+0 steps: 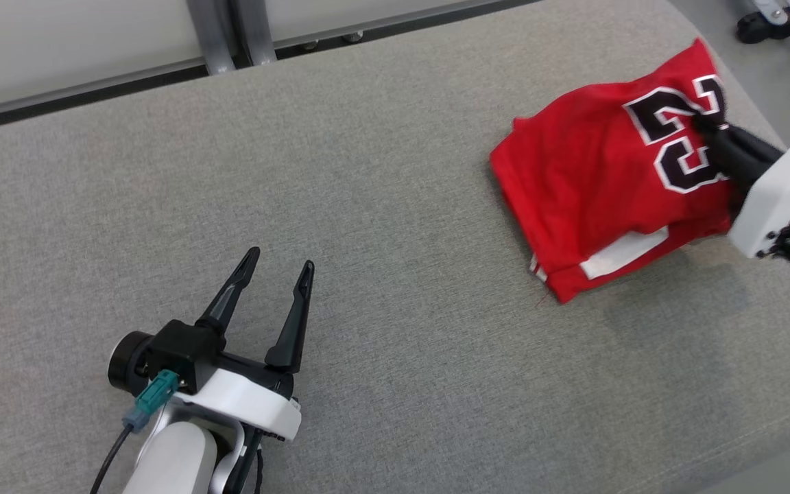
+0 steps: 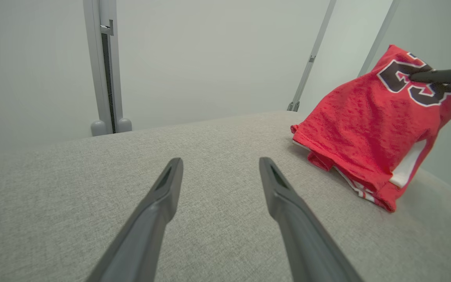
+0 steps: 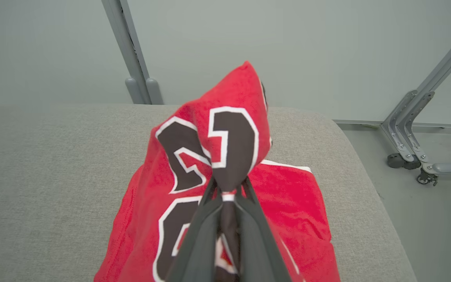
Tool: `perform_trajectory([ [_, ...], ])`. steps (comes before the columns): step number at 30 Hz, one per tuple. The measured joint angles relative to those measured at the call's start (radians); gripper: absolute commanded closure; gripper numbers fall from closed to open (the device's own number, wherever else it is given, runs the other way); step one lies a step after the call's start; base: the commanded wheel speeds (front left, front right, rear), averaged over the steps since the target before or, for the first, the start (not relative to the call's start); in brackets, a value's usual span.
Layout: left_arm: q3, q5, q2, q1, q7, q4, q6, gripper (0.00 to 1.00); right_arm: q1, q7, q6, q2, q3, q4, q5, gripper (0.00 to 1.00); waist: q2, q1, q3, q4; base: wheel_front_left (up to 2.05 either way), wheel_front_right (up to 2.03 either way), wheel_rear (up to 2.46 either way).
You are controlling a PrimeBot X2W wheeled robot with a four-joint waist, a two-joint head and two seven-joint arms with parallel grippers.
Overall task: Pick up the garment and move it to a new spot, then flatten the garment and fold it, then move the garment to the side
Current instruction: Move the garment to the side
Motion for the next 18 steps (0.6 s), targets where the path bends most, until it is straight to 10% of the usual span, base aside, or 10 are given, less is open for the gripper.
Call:
perform_trajectory([
  [7, -0.016, 0.004, 0.016, -0.039, 0.013, -0.003, -0.003, 0.00, -0.080, -0.014, 0.000, -0.072, -0.021, 0.196, -0.021, 1.00, 0.0000, 0.0000, 0.077, 0.040, 0.00, 0.00, 0.00],
  [14, -0.029, 0.009, 0.026, -0.063, 0.021, -0.006, -0.004, 0.00, -0.151, -0.092, 0.000, 0.022, -0.055, 0.505, -0.140, 1.00, 0.0000, 0.0000, 0.117, 0.085, 0.00, 0.00, 0.00],
  [15, -0.031, 0.009, 0.026, -0.066, 0.022, -0.006, -0.004, 0.00, -0.163, -0.105, 0.000, 0.036, -0.064, 0.556, -0.158, 0.82, 0.0000, 0.0000, 0.119, 0.092, 0.00, 0.00, 0.00],
  [17, -0.033, 0.009, 0.027, -0.072, 0.025, -0.005, -0.004, 0.00, -0.185, -0.146, 0.000, 0.056, -0.077, 0.646, -0.202, 0.00, 0.0000, 0.0000, 0.120, 0.105, 0.00, 0.00, 0.00],
  [18, -0.033, 0.009, 0.027, -0.074, 0.024, -0.006, -0.003, 0.00, -0.196, -0.170, 0.000, 0.061, -0.082, 0.685, -0.226, 0.00, 0.0000, 0.0000, 0.119, 0.111, 0.00, 0.00, 0.00],
])
